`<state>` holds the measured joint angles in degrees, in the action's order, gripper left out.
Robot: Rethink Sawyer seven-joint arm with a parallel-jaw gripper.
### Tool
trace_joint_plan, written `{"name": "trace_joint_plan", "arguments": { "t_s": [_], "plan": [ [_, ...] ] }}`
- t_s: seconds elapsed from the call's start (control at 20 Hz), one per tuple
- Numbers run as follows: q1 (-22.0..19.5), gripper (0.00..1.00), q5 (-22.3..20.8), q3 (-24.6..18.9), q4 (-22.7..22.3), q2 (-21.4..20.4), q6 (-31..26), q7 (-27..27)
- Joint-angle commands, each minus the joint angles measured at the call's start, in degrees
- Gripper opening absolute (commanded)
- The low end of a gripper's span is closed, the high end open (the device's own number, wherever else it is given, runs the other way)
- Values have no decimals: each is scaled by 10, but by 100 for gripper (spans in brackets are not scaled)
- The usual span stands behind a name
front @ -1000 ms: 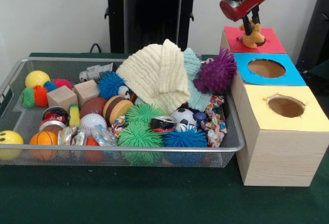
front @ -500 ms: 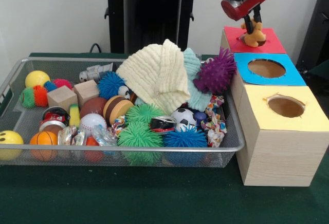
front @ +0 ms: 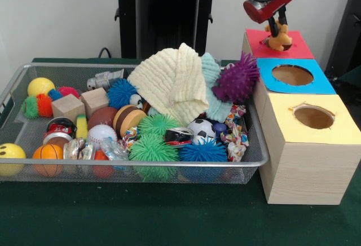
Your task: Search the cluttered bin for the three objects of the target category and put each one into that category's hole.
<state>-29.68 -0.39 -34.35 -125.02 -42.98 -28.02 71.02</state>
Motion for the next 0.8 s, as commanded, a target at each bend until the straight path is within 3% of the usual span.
{"name": "trace_joint_plan", "arguments": {
  "t_s": [0.05, 0.5, 0.8],
  "plan": [
    [7, 0, 14, -16, -16, 40, 19, 90],
    [22, 0, 2, 2, -4, 63, 34, 91],
    [33, 0, -6, 15, 4, 57, 41, 94]
  ]
}}
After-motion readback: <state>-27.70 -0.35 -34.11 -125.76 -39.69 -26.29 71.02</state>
